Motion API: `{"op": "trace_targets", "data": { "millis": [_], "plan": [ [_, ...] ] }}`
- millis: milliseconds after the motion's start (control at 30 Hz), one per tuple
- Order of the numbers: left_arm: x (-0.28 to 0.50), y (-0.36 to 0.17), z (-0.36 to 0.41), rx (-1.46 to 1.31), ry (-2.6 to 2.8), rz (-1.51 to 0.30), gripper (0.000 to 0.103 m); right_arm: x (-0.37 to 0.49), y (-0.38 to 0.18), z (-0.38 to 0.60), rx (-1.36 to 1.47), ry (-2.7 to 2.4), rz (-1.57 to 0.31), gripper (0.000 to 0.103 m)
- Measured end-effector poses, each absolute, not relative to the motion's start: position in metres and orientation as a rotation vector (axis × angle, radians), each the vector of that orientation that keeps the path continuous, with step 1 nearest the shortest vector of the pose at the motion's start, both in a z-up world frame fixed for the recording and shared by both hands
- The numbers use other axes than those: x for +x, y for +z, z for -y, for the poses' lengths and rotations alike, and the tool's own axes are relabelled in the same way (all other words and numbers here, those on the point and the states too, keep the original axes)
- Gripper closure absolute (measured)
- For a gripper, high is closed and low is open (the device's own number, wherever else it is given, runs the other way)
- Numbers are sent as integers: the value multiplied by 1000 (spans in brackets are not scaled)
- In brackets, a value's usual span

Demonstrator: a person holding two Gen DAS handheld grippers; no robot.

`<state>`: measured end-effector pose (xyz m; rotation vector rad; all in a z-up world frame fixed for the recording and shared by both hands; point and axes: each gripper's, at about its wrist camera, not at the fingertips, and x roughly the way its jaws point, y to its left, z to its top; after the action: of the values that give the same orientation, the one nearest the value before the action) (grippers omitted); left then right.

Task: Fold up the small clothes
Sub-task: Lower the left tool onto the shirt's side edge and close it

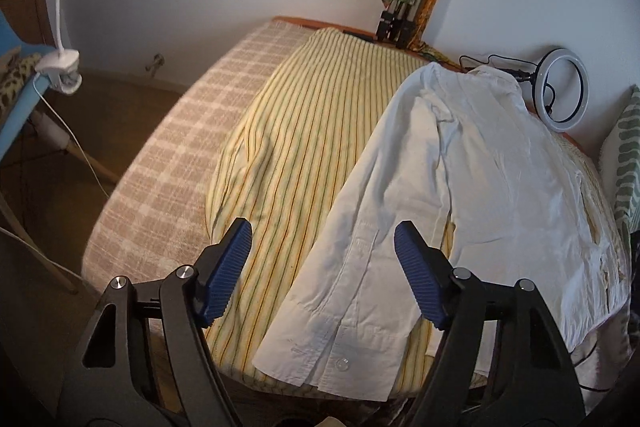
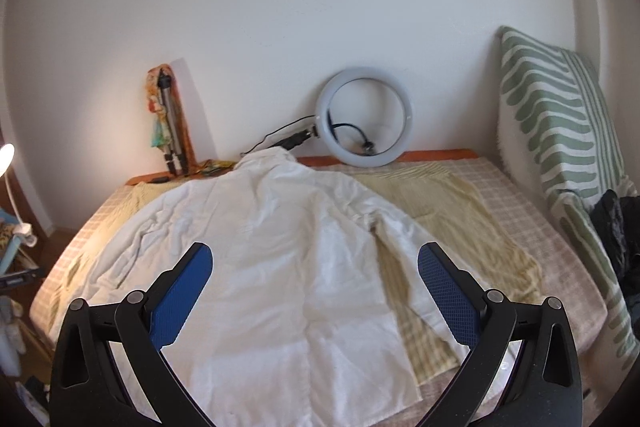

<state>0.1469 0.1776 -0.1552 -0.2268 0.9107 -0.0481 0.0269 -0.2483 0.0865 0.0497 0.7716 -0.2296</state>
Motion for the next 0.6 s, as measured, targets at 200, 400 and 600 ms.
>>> {"op": "trace_targets", "data": {
  "millis": [200, 400, 600],
  "plan": [
    [153, -191, -180, -225, -90, -974, 27, 55, 70, 223, 33, -124, -837, 1],
    [154, -207, -179, -215, -127, -990, 29, 82, 43, 215, 8, -100, -915, 1],
    [158, -219, -178, -207, -148, -1011, 46, 97, 33, 211, -25, -94, -968, 1]
  ]
}}
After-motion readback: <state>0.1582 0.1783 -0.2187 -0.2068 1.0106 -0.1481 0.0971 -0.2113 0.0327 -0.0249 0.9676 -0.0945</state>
